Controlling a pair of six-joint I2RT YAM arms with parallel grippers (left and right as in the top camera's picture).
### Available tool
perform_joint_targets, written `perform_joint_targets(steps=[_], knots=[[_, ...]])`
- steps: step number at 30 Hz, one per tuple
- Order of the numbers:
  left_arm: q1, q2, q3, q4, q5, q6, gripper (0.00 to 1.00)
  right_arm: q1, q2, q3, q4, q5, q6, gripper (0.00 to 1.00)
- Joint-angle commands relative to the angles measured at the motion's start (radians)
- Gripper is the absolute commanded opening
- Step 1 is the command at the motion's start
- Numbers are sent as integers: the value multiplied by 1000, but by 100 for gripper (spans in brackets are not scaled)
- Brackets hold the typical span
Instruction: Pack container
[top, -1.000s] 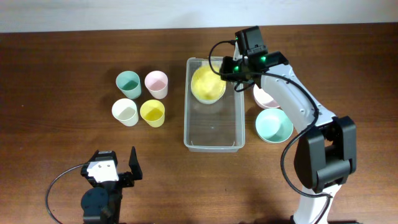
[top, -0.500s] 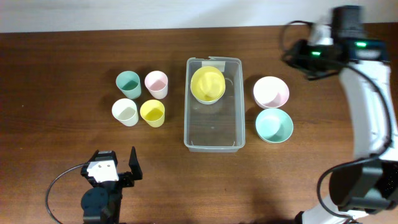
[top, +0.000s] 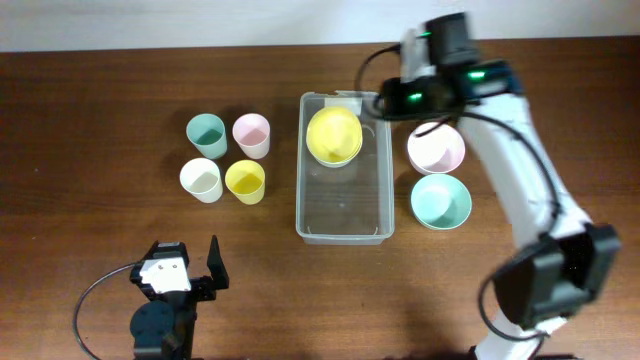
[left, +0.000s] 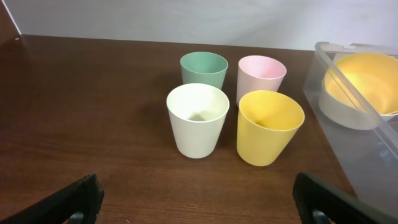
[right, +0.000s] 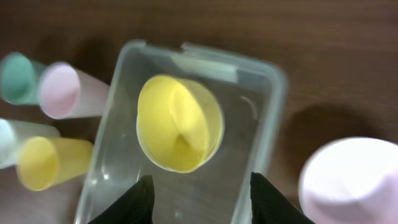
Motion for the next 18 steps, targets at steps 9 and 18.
perform_joint_targets(steps=[9, 18], knots=[[-4, -9, -6, 2, 14, 15, 100, 32, 245, 0, 128, 70, 21, 41], [-4, -9, -6, 2, 14, 15, 100, 45, 275, 0, 164, 22, 94, 14]])
